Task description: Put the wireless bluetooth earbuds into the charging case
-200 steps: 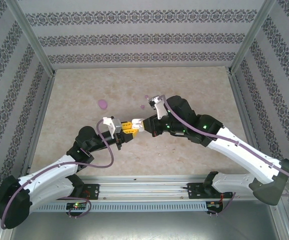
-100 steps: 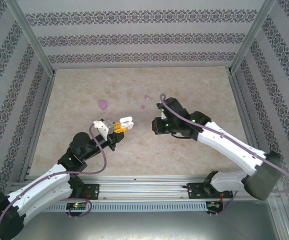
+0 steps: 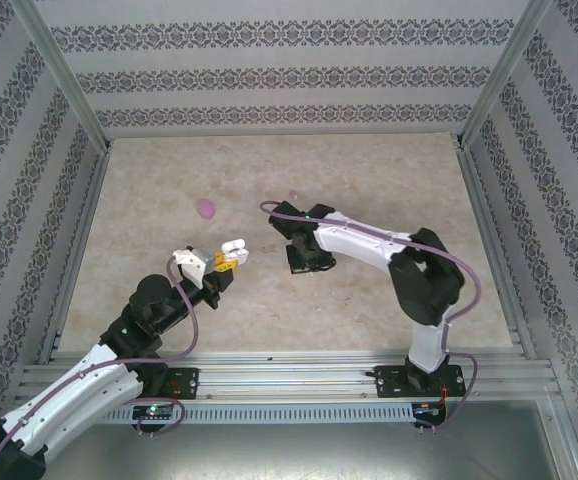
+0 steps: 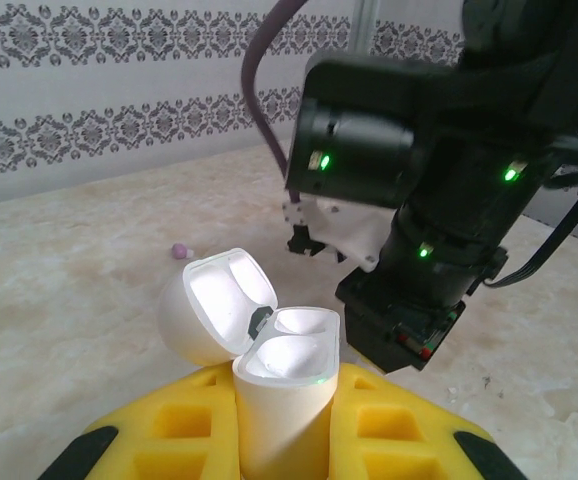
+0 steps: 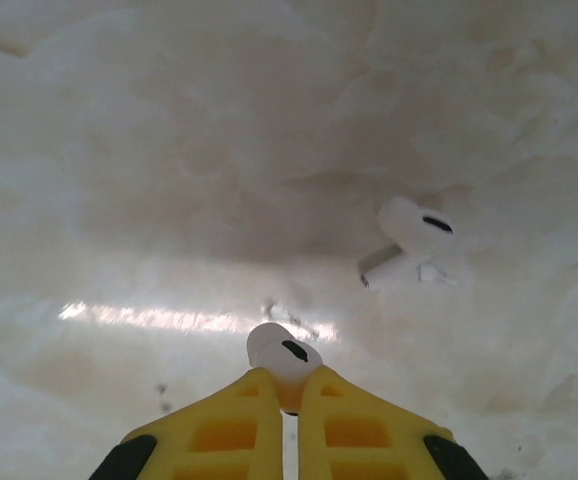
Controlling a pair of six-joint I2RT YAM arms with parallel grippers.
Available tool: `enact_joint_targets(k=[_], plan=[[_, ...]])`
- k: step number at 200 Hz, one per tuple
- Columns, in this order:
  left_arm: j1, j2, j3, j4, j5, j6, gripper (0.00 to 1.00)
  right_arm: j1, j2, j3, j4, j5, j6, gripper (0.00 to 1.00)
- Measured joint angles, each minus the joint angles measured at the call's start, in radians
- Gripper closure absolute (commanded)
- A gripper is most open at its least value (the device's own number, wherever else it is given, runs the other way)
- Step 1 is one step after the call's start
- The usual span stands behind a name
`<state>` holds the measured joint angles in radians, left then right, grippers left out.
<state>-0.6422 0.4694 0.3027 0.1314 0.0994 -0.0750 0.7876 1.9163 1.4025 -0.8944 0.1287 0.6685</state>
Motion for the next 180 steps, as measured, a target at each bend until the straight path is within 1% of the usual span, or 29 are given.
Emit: enact_joint_targets(k=[25, 48, 82, 143, 180], plan=[[0.0, -0.027, 0.0, -0.047, -0.019, 0.005, 1.0, 0.035, 0.085, 0.032, -0.021, 0.037, 0.014, 0.92], [0.0, -0.045, 0.0, -0.076, -0.033, 0.016, 1.0, 0.06, 0.113, 0.064, -0.048, 0.072, 0.019, 0.89], [0.0, -0.051, 0.0, -0.094, -0.046, 0.025, 1.0, 0.068, 0.127, 0.075, -0.056, 0.075, 0.041, 0.75], [0.0, -0.051, 0.0, -0.099, -0.052, 0.031, 1.0, 0.091, 0.131, 0.069, -0.017, -0.038, 0.068, 0.62], [0.0, -0.05, 0.0, -0.099, -0.051, 0.031, 1.0, 0.092, 0.1, 0.066, -0.013, -0.092, 0.07, 0.6]])
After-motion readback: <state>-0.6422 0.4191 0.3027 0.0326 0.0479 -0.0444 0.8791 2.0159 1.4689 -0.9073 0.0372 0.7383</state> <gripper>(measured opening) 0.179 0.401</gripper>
